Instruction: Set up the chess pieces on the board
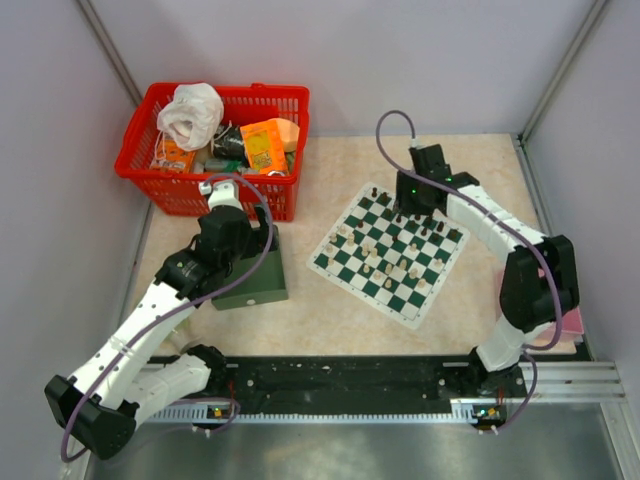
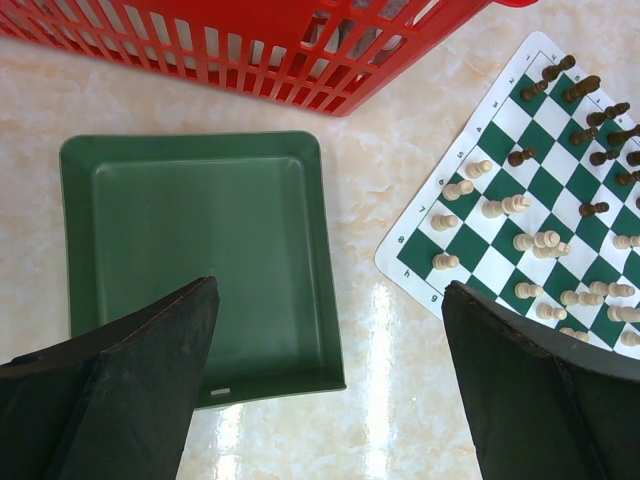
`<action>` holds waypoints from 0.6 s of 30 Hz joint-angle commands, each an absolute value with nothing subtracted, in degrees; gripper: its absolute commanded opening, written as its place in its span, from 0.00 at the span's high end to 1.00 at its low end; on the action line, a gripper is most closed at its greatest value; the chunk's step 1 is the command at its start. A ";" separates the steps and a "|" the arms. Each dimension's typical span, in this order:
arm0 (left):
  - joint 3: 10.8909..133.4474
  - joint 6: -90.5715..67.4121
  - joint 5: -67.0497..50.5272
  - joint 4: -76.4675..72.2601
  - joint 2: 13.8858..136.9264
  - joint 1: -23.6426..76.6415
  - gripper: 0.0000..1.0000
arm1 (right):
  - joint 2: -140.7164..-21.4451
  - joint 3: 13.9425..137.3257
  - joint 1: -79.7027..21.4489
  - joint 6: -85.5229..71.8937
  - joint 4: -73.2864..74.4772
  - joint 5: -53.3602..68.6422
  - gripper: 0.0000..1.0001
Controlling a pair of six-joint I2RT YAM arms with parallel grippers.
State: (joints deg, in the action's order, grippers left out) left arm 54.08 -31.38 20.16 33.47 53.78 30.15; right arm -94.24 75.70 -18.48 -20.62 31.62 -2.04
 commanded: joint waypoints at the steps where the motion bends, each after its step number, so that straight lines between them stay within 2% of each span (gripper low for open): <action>1: 53.88 -31.11 20.39 31.64 52.82 29.88 0.01 | -100.18 79.19 -21.44 -21.97 31.73 -3.25 0.53; 7: 53.79 -30.94 20.92 31.99 52.56 29.88 0.01 | -106.95 81.47 -23.55 -21.62 33.75 -4.57 0.54; 18: 53.79 -31.03 20.83 31.64 53.00 29.88 0.01 | -110.13 81.83 -23.82 -21.62 33.75 -5.27 0.61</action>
State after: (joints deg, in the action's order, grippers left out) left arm 53.87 -31.35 20.40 33.47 53.74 30.09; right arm -109.40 78.87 -23.16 -21.17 34.24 -4.05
